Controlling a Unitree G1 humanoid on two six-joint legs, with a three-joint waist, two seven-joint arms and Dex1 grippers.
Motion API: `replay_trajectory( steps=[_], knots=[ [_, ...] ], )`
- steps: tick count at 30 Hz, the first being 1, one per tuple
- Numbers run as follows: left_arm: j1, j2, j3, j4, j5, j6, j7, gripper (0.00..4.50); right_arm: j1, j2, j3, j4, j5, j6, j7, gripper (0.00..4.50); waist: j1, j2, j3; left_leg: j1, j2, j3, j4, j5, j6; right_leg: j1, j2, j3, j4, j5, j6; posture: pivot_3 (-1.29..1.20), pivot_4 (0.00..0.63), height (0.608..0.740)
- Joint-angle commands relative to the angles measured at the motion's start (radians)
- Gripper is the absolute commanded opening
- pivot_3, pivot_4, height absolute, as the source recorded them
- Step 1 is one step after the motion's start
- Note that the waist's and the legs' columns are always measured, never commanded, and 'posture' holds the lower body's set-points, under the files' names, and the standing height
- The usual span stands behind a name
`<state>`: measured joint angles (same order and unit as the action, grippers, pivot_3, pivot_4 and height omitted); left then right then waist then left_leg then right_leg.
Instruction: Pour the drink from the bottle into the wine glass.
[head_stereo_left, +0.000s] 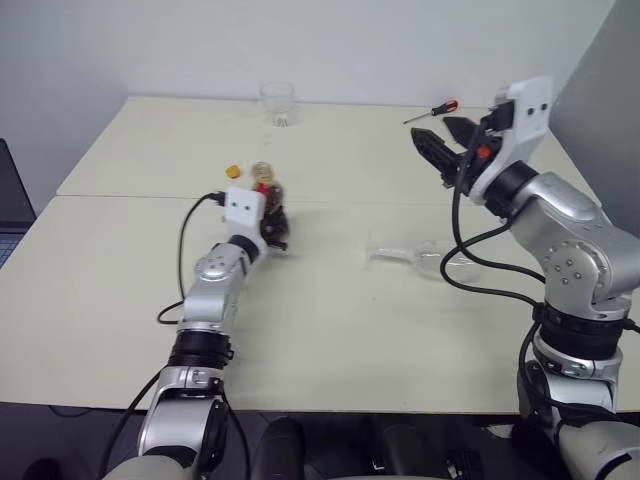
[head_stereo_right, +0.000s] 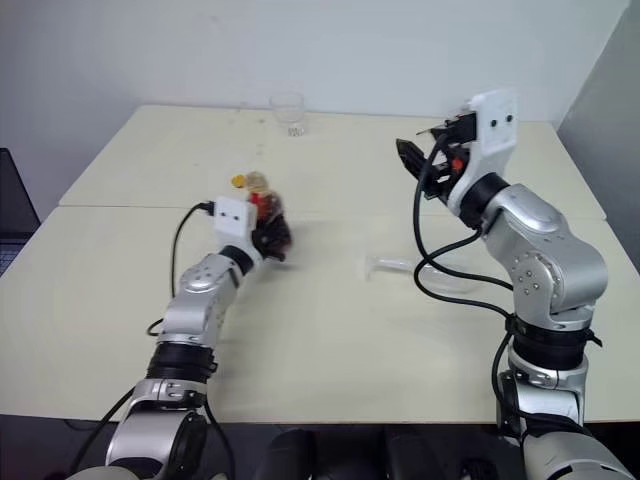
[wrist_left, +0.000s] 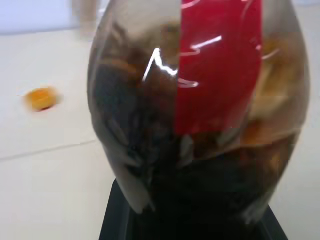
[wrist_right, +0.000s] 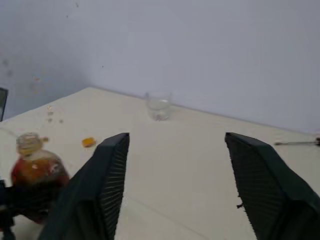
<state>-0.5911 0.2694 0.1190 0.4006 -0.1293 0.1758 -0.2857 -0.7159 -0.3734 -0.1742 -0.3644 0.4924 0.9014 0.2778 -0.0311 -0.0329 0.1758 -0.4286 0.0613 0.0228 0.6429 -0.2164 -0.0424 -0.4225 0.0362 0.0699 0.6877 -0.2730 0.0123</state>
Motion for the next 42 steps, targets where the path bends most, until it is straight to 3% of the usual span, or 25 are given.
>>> replay_trajectory(
  steps=[1, 29, 40, 42],
  knots=[
    [-0.040, 0.004, 0.020, 0.004, -0.006, -0.055, 0.014, 0.73, 0.010, -0.015, -0.022, -0.006, -0.004, -0.034, 0.002, 4.48, 0.005, 0.000, 0.000, -0.002, 0.000, -0.001, 0.001, 0.000, 0.000, 0.000, -0.001, 0.000, -0.001, 0.001, -0.001, 0.00, 0.150, 0.740],
    [-0.032, 0.054, 0.071, 0.091, 0.006, -0.137, 0.099, 0.73, 0.035, -0.051, 0.002, -0.006, 0.018, -0.007, 0.025, 4.48, 0.002, 0.000, 0.000, -0.003, -0.001, 0.002, 0.001, 0.000, 0.000, 0.000, -0.002, 0.000, -0.006, 0.004, 0.002, 0.00, 0.150, 0.740],
    [-0.006, 0.053, 0.086, 0.063, 0.010, -0.127, 0.122, 4.40, 0.036, -0.046, 0.022, -0.002, 0.013, -0.009, 0.030, 4.50, 0.001, 0.000, 0.000, -0.003, -0.001, 0.002, 0.002, 0.000, 0.000, 0.000, -0.002, 0.000, -0.005, 0.004, 0.002, 0.00, 0.150, 0.740],
    [-0.002, 0.053, 0.087, 0.057, 0.010, -0.125, 0.124, 4.48, 0.034, -0.047, 0.024, 0.001, 0.013, -0.010, 0.032, 4.50, 0.002, 0.000, 0.000, -0.003, -0.001, 0.002, 0.002, 0.000, 0.000, 0.000, -0.002, 0.000, -0.005, 0.004, 0.002, 0.00, 0.150, 0.740]
  ],
)
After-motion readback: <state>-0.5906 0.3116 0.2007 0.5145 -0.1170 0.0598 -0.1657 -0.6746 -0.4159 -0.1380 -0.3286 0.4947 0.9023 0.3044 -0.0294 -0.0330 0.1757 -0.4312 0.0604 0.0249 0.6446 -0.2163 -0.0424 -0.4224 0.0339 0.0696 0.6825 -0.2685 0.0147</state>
